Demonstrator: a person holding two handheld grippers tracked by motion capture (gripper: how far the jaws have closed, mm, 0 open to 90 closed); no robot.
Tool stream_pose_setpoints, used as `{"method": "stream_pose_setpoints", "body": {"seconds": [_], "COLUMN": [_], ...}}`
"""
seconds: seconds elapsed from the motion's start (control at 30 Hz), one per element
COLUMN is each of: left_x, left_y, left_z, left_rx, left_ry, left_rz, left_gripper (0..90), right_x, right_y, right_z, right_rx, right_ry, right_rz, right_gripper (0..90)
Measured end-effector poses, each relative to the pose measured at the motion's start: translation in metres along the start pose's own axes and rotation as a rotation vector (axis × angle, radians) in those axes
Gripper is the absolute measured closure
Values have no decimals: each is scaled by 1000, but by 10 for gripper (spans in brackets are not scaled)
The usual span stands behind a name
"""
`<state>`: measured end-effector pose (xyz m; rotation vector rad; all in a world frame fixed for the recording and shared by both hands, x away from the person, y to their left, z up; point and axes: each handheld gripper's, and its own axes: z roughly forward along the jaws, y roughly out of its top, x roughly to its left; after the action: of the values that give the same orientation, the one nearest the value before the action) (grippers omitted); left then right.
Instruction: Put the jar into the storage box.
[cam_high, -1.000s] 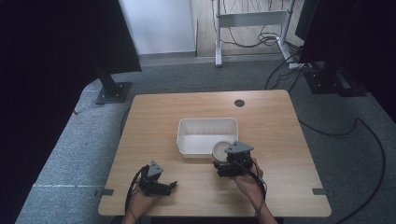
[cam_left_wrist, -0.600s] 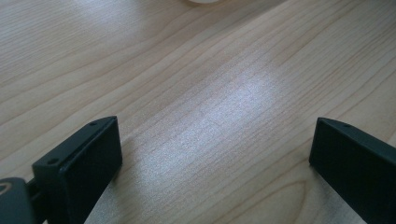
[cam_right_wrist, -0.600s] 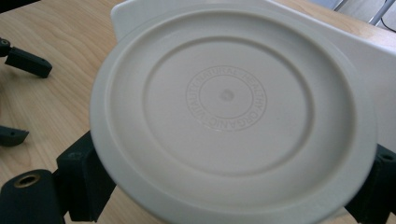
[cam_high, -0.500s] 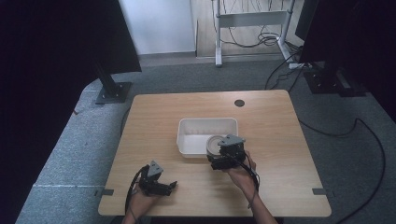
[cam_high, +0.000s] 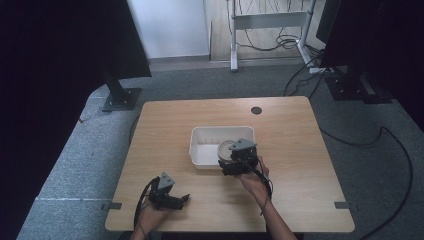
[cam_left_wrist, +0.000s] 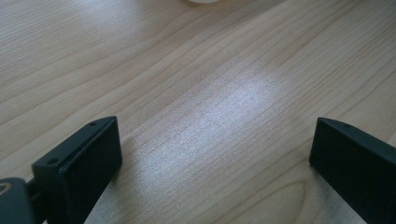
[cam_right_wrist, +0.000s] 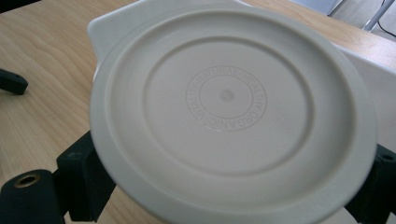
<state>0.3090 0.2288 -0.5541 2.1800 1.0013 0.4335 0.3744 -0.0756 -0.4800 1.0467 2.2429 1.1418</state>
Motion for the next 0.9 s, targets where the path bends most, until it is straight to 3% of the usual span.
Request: {"method": "stream_pose_setpoints", "body": {"seconds": [0.5, 0.9], "left_x": [0, 0], "left_y": [0, 0], "left_z": [0, 0], "left_rx": [2, 2], "left_ry": [-1, -3], "left_rz": [5, 4], "left_gripper": [19, 18], "right_x": [-6, -6], "right_y": [8, 1], "right_z": [22, 42], "right_rx": [6, 38], "right_ry": [-35, -59], "right_rz": [10, 3], "right_gripper": [90, 90]}}
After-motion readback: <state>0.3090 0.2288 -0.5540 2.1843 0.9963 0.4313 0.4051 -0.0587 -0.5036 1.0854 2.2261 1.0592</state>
